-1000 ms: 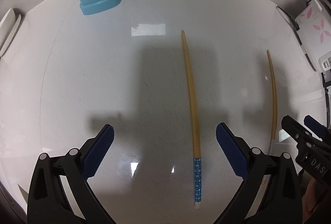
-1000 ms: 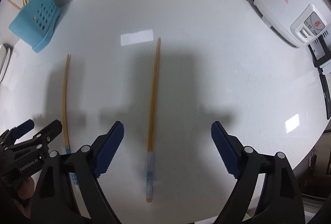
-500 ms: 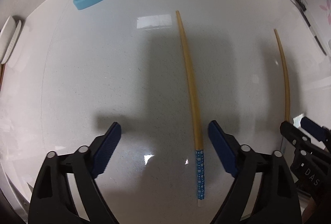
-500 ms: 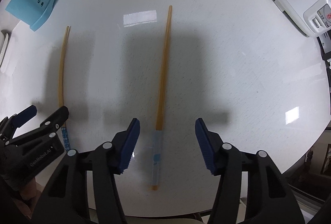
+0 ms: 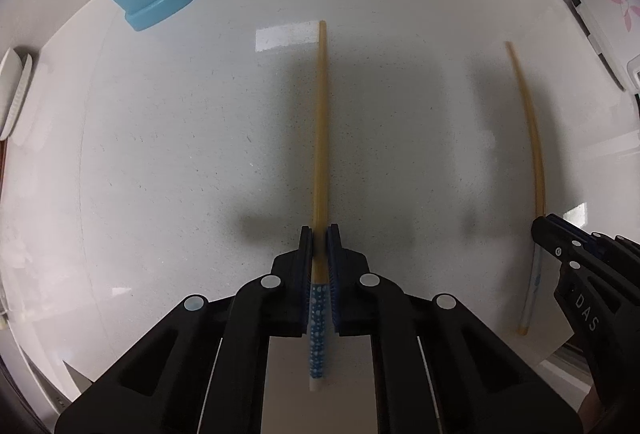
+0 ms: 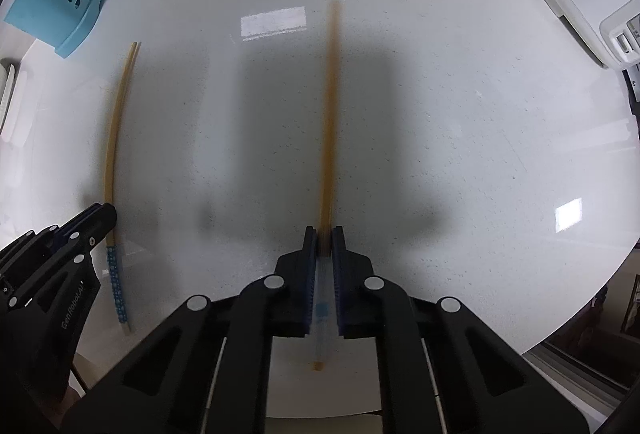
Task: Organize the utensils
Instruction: 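Close the left tool on the blue-patterned chopstick while the right tool closes on another chopstick, then lift both chopsticks and carry them over the blue holder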
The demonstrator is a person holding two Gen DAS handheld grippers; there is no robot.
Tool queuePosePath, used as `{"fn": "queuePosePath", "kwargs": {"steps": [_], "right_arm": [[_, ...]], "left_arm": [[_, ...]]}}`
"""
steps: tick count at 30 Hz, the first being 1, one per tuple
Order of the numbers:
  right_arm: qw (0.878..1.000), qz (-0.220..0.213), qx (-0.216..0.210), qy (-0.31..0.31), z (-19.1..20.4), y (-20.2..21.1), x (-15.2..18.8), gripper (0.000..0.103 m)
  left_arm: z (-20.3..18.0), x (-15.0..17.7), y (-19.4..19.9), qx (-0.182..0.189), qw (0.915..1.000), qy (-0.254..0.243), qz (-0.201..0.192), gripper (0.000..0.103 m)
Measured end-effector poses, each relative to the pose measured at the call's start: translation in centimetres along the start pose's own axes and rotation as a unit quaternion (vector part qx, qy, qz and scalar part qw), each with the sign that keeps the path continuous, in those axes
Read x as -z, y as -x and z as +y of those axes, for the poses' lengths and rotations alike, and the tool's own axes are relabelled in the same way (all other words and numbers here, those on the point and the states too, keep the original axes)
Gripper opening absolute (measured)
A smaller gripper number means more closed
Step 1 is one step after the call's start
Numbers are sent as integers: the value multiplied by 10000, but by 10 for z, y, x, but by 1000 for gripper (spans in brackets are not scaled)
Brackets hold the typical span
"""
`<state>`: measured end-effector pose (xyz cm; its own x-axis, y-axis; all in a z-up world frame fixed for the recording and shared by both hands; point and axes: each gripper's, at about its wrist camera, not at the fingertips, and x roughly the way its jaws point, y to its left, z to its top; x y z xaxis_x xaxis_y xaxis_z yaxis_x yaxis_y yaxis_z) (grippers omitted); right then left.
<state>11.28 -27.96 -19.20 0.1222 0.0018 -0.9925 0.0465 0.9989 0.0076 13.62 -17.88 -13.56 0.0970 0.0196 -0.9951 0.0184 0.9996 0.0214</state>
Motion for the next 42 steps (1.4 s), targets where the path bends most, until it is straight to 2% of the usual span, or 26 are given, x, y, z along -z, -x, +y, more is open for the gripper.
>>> {"fn": "queuePosePath", "kwargs": {"steps": [10, 20, 31, 35, 37, 42], "right_arm": [[9999, -106, 8, 47, 2, 3, 2, 7], [9992, -363, -75, 114, 15, 25, -2, 7], [9952, -865, -325, 314, 35, 60, -5, 7], [9926, -1063, -415, 423, 45, 72, -7, 7], [9911, -1154, -463, 483, 57, 72, -11, 7], [9860, -1422, -566, 656, 75, 90, -14, 7]], "left_arm": [[14, 7, 6, 98, 9999, -8, -47, 7], [28, 16, 23, 211, 9995, 123, -223, 7], [52, 21, 47, 237, 9974, 316, -596, 7], [54, 26, 62, 135, 9958, 419, -807, 7], [65, 16, 63, 121, 9950, 462, -881, 7], [87, 20, 81, 94, 9924, 601, -1069, 7]]}}
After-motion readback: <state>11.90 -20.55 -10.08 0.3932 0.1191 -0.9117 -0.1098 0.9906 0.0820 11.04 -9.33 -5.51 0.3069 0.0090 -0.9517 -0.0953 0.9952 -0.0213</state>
